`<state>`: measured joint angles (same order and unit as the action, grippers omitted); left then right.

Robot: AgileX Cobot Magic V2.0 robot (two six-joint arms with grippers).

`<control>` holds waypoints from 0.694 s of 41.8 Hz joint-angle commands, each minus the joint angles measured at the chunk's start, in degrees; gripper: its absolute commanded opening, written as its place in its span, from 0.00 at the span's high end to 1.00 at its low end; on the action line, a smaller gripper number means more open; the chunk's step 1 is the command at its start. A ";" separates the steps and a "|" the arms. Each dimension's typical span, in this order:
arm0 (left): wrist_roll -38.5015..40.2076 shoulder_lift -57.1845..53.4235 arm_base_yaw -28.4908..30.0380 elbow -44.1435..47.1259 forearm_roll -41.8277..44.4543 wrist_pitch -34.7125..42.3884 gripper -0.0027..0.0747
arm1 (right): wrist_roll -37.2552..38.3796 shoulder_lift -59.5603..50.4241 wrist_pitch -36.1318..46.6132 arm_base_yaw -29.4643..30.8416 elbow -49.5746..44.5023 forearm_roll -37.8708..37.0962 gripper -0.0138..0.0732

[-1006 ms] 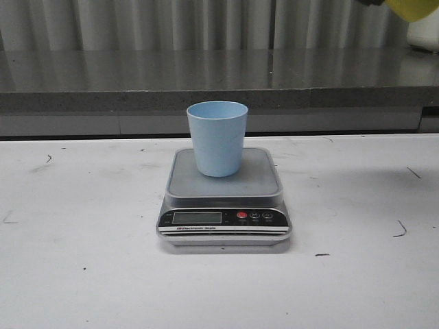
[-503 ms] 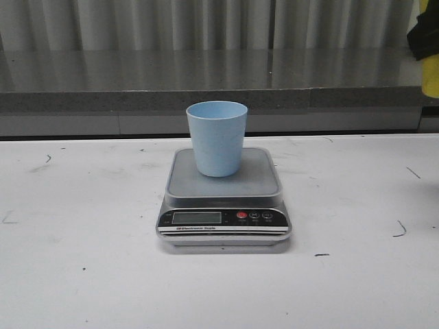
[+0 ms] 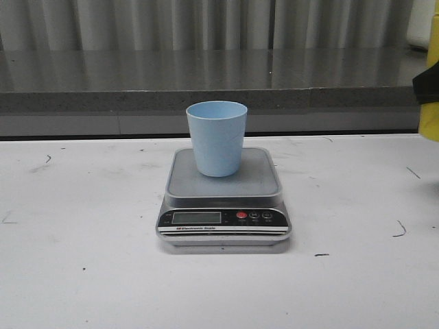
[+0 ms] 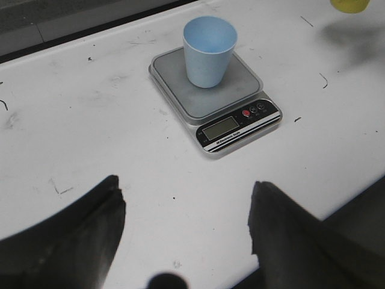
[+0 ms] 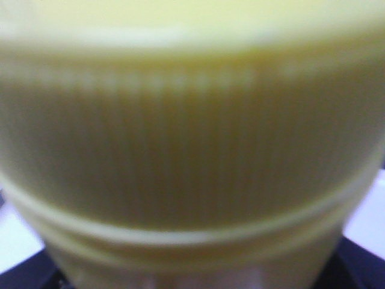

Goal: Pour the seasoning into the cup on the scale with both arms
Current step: 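Turn the bottle upright and move it back away from the cup, then lower the bottle with the right gripper onto the table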

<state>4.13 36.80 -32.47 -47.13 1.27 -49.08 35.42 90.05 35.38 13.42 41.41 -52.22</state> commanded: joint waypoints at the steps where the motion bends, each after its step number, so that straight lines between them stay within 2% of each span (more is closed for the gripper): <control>1: -0.13 -0.01 -0.35 -1.45 -0.50 3.86 0.40 | -3.47 -0.29 8.46 0.25 1.68 4.77 0.47; 15: -0.13 -0.01 -0.35 -1.45 -0.50 3.86 0.40 | -8.74 7.82 18.57 0.11 1.68 8.14 0.47; 29: -0.13 -0.01 -0.35 -1.45 -0.50 3.86 0.40 | -17.58 16.86 29.23 0.06 1.68 14.16 0.47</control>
<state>4.13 36.80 -32.47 -47.13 1.27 -49.08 20.56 108.08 55.19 13.42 41.51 -41.19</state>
